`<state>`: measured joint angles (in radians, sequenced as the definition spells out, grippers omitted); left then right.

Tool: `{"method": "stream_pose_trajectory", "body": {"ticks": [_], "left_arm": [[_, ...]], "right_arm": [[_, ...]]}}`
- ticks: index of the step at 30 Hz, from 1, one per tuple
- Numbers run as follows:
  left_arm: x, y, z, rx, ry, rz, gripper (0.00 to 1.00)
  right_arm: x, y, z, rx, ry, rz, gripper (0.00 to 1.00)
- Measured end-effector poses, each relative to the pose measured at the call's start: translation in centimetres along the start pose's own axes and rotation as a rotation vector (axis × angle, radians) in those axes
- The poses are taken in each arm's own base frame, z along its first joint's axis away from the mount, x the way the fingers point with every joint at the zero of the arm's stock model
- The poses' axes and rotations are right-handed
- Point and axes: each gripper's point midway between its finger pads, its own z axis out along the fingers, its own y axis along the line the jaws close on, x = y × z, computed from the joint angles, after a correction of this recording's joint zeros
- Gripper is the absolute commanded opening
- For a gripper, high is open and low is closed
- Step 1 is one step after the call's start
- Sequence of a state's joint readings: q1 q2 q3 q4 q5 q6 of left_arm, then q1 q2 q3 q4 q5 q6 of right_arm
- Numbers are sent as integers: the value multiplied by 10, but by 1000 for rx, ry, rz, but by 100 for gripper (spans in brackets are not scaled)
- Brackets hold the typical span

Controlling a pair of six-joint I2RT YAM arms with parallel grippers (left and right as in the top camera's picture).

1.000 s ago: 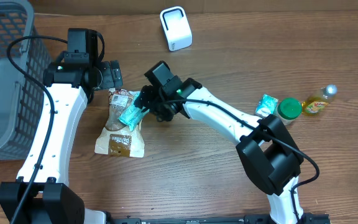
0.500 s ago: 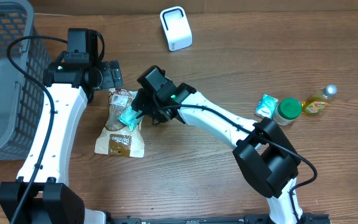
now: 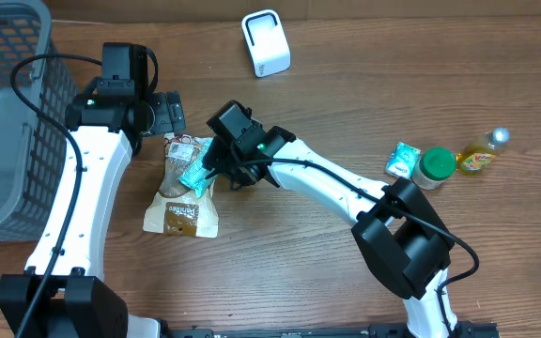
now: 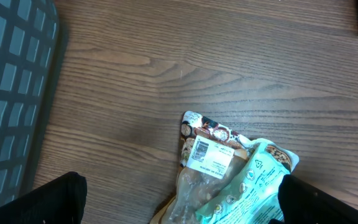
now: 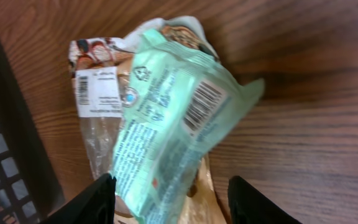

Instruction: Scan the item barcode

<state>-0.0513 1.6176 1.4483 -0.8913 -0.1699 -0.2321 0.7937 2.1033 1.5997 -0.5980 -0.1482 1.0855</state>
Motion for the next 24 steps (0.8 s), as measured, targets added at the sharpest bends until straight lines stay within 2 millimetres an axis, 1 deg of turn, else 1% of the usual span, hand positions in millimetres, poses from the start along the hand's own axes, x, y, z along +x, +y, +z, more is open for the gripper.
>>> {"method": "stream_pose_trajectory", "body": {"ticks": [2, 4, 5, 6, 9, 11, 13, 14, 19, 24], "left_arm": [[0, 0, 0, 0, 0, 0, 100], [0, 0, 0, 0, 0, 0, 100], [0, 0, 0, 0, 0, 0, 100], [0, 0, 0, 0, 0, 0, 99], [0, 0, 0, 0, 0, 0, 100], [0, 0, 0, 0, 0, 0, 100], [0, 0, 0, 0, 0, 0, 99], [0, 0, 0, 0, 0, 0, 100], [0, 0, 0, 0, 0, 0, 100], [0, 0, 0, 0, 0, 0, 100]], "right_arm": [[1, -3, 0, 11, 5, 11, 59], [2, -5, 0, 19, 9, 18, 68], [3, -6, 0, 23, 11, 26, 68], [3, -6, 0, 24, 13, 23, 63], [3, -5, 1, 19, 12, 28, 56], [3, -4, 0, 14, 11, 46, 55], [2, -5, 0, 17, 7, 62, 56], [1, -5, 1, 19, 3, 68, 59], [-2, -7, 1, 28, -20, 83, 67], [-4, -7, 0, 30, -28, 92, 82]]}}
